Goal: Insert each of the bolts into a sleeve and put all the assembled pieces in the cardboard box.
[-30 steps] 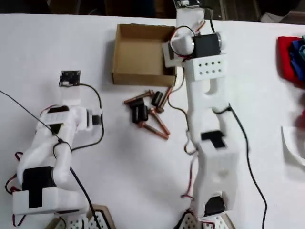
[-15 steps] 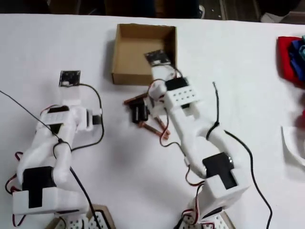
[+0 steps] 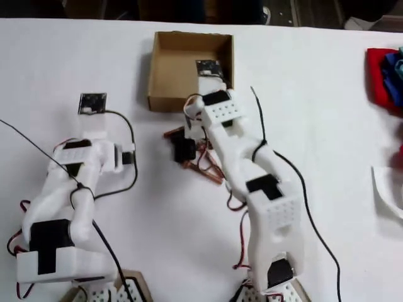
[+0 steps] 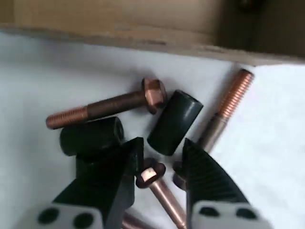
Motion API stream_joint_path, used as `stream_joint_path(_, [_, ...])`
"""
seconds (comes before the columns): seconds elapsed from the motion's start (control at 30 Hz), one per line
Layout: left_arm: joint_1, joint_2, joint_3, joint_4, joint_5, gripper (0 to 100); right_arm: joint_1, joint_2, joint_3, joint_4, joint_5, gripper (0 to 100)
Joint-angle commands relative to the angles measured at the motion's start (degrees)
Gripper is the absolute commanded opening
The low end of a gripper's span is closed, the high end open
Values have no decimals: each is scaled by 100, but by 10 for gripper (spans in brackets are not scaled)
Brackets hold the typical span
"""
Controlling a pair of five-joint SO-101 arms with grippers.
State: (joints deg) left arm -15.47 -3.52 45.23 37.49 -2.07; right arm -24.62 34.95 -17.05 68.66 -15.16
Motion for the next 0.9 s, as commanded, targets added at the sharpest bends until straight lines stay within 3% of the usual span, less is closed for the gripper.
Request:
stream_joint_path(0.0, [44,-26,-207,26,-35,290,57,382,-1081,532,-62,137])
stream_joint_path(0.23, [44,-26,-207,26,-35,290,57,954,-2215,1007,-53,138])
stream_joint_path(0.53, [44,-35,-207,26,-35,290,251,1666,-2585,1007,-79,135])
stream_joint_path(0.67, [44,-35,-207,26,-35,290,453,1666,-2664,1121,-26,9])
stream_joint_path(0.73, [44,-35,-207,26,-35,290,479,1569,-2743,1420,-9,25])
stream_joint_path(0.87, [44,-35,-207,26,-35,290,374,1165,-2769,1895,765,23])
